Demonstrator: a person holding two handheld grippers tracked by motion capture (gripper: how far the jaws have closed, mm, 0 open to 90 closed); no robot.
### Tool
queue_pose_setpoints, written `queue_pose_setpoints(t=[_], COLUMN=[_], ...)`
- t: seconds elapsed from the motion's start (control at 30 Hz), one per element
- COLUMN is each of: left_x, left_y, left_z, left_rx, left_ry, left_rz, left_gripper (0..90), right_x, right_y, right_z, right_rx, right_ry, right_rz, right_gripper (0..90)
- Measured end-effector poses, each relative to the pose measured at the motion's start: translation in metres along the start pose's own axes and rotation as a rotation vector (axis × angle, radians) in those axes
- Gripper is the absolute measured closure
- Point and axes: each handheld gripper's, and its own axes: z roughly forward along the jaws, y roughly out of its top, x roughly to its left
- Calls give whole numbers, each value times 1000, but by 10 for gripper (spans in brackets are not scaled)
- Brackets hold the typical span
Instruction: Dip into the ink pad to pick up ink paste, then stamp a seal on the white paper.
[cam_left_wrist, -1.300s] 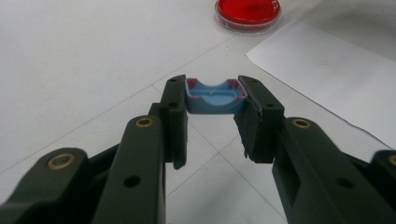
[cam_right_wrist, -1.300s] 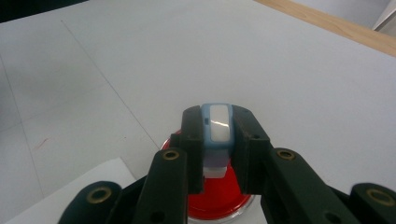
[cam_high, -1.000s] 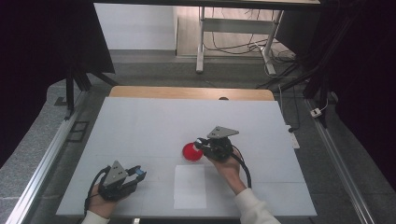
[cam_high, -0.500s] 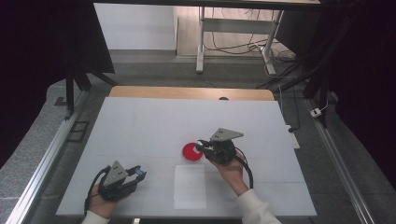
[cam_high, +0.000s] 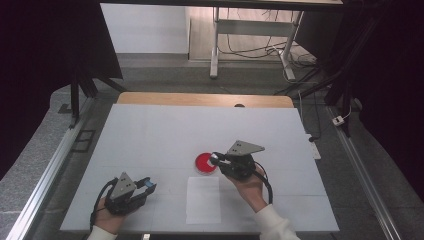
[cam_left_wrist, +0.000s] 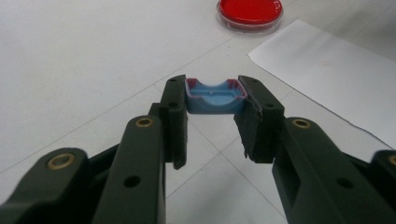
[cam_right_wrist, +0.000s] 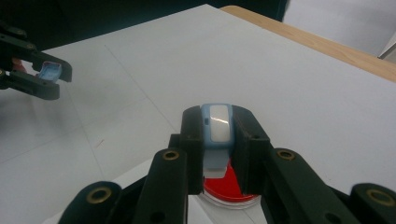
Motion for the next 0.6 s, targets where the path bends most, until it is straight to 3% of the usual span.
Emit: queue_pose_setpoints(t=[0.6], left_x=[0], left_y=[0], left_z=[1], left_rx=[2], left_ry=[-4], left_rz=[3], left_gripper=[648], right_x=[10], right_y=[-3], right_z=[-9], right_rx=[8], right_ry=[13], right_rz=[-15], right_gripper=[749])
